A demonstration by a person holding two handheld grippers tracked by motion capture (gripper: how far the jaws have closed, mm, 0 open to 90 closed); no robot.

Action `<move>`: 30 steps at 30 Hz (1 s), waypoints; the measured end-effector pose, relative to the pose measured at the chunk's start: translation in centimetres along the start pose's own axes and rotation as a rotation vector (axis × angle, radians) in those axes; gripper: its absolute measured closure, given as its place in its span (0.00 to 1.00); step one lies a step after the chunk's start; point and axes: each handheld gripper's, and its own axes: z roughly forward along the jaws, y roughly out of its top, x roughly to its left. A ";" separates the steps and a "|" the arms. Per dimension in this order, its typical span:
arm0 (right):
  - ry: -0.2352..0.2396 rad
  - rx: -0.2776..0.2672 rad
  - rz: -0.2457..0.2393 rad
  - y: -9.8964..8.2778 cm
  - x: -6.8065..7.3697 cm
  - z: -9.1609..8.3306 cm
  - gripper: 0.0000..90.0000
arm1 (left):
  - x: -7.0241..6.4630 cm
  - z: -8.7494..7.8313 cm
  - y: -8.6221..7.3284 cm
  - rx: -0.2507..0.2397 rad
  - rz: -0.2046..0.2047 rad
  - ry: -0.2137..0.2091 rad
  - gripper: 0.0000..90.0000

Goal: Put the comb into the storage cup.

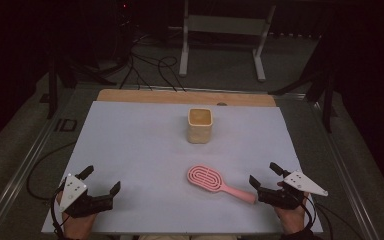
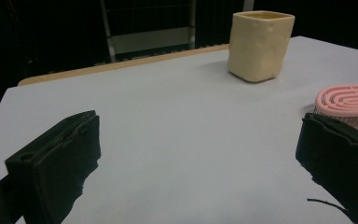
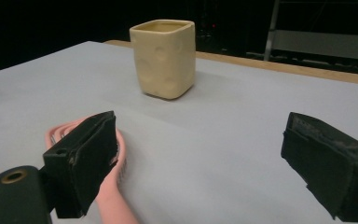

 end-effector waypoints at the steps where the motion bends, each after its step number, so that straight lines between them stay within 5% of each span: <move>1: -0.002 -0.004 0.006 -0.1 0.0 0.0 0.11 | 0.0 0.0 0.0 -0.001 -0.004 -0.002 0.00; 30: -0.001 0.029 0.028 0.2 -0.1 0.5 0.11 | 0.9 0.5 0.3 -0.020 -0.039 0.042 0.00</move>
